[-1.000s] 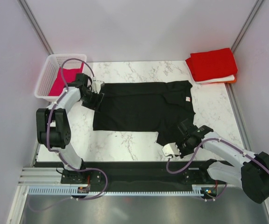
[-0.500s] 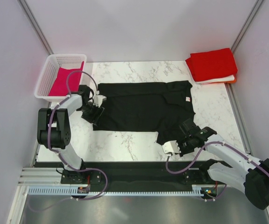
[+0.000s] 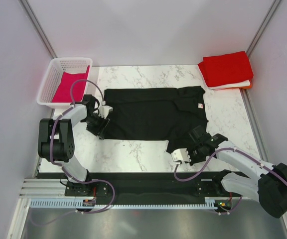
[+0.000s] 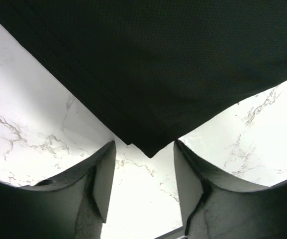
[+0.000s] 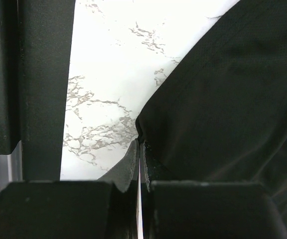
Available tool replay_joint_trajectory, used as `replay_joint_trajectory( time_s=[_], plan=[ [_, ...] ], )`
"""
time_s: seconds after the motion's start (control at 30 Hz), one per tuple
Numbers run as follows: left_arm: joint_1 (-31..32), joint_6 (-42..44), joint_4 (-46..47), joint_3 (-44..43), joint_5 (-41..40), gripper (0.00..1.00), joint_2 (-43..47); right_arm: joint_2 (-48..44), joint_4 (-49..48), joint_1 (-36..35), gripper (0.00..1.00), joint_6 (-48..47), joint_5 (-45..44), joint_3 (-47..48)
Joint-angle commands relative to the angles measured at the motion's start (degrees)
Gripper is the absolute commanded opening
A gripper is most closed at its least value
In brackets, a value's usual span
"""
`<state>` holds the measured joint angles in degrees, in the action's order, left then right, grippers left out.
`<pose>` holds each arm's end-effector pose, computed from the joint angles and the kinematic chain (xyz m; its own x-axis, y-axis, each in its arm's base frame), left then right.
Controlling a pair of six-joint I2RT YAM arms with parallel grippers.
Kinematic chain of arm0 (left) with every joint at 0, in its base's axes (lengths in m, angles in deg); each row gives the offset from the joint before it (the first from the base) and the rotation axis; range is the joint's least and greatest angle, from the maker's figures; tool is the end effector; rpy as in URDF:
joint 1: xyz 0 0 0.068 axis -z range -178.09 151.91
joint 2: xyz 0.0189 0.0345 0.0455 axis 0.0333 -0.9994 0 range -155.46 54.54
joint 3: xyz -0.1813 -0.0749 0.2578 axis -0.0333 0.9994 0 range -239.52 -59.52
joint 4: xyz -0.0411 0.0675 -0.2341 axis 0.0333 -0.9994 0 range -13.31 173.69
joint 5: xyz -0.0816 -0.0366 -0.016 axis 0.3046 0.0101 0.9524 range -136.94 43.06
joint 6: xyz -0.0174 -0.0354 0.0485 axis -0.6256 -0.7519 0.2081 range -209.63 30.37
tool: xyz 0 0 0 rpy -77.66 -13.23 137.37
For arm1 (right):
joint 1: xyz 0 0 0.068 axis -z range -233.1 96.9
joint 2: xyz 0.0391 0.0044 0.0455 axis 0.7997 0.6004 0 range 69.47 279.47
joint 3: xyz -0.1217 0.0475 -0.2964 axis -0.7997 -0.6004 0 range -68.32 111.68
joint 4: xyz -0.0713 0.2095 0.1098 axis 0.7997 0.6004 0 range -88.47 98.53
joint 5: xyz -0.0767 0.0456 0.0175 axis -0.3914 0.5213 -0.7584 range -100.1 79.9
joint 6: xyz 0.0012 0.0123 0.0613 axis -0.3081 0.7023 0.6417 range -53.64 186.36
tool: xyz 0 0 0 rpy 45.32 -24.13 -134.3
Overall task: Fold and stack the t-shirts
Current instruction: Fold the tshirt
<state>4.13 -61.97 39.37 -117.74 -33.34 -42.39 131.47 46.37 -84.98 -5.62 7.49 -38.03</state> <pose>0.2887 -0.0224 0.2116 -0.8478 0.4844 -0.2159 0.5190 0.8414 -0.1503 0.0994 0.0787 0.2073 0.2799 -0.8934 -0.3514 -0.9596 -0.2494 -0.1303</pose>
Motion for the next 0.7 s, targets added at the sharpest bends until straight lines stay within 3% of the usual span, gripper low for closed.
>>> replay_joint_trajectory(
  time_s=[0.0,0.13,0.3,0.4,0.5,0.57,0.67],
  plan=[
    [-0.2,0.99,-0.77,0.03,2.65,0.55,-0.81,0.49,-0.81,-0.2,0.01,0.35,0.17,1.97],
    [-0.2,0.55,-1.74,-1.37,4.06,0.4,-2.3,1.11,-2.3,-0.2,0.01,1.85,-0.18,1.89],
    [-0.2,-0.15,-2.44,-1.55,5.91,0.37,-3.44,1.11,-3.97,-0.2,0.01,5.79,-1.32,1.8],
    [-0.2,-0.24,-2.7,-1.73,6.34,0.29,-4.94,0.41,-4.93,-0.29,0.01,7.38,-2.2,1.18],
    [-0.2,-0.68,-2.88,-2.16,7.83,0.19,-5.03,-0.38,-5.37,-0.29,0.01,8.79,-3.08,0.83],
    [-0.2,-0.85,-3.06,-2.78,8.45,0.02,-4.77,-0.82,-6.25,-0.29,0.01,10.98,-3.61,0.83],
    [-0.2,-0.5,-3.67,-3.57,8.72,0.02,-3.89,-1.44,-8.62,-0.2,0.0,15.37,-6.33,0.74]
  ],
)
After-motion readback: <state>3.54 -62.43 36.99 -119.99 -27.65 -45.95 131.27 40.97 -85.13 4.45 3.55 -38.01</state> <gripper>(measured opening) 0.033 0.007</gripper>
